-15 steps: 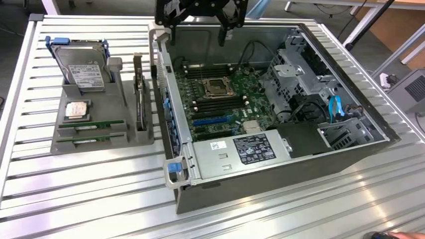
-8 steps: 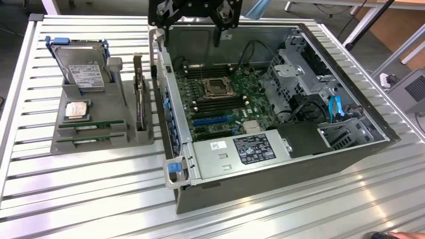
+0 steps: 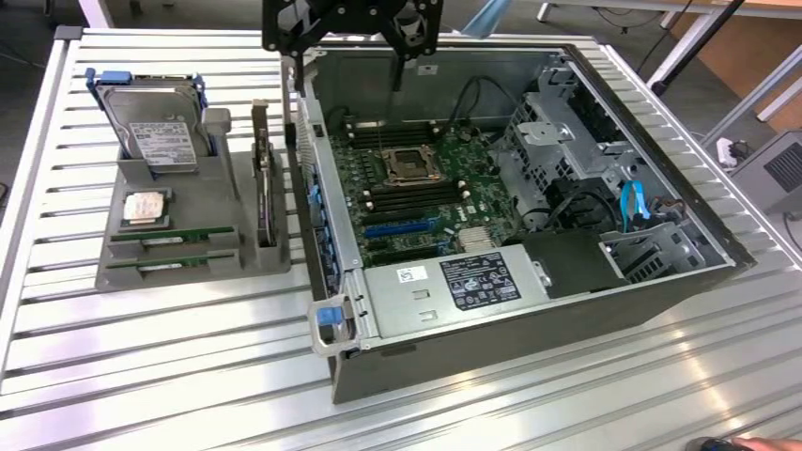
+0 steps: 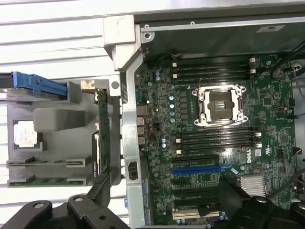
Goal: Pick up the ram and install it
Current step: 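Reach for the ram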
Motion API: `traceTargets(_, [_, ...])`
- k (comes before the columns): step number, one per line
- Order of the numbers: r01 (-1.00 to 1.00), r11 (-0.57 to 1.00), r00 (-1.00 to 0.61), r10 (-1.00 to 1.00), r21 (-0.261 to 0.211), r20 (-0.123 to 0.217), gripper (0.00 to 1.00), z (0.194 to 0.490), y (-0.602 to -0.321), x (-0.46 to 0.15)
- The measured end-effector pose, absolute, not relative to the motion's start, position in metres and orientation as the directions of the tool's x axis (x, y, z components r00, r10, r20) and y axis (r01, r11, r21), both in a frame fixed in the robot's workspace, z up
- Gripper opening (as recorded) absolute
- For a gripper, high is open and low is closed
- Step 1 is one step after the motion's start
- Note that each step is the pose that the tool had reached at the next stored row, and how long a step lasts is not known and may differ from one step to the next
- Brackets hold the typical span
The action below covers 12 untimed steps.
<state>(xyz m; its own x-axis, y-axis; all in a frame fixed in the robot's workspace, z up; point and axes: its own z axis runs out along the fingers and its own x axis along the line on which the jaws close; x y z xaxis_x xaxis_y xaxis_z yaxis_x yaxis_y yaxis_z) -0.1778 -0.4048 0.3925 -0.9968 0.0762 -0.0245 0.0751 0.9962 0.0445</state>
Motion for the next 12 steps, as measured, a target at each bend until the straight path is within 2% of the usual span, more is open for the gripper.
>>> traceTargets(12, [0.075, 0.996, -0.997, 0.076, 0.044, -0.024, 0.99, 0.392, -0.409, -0.200])
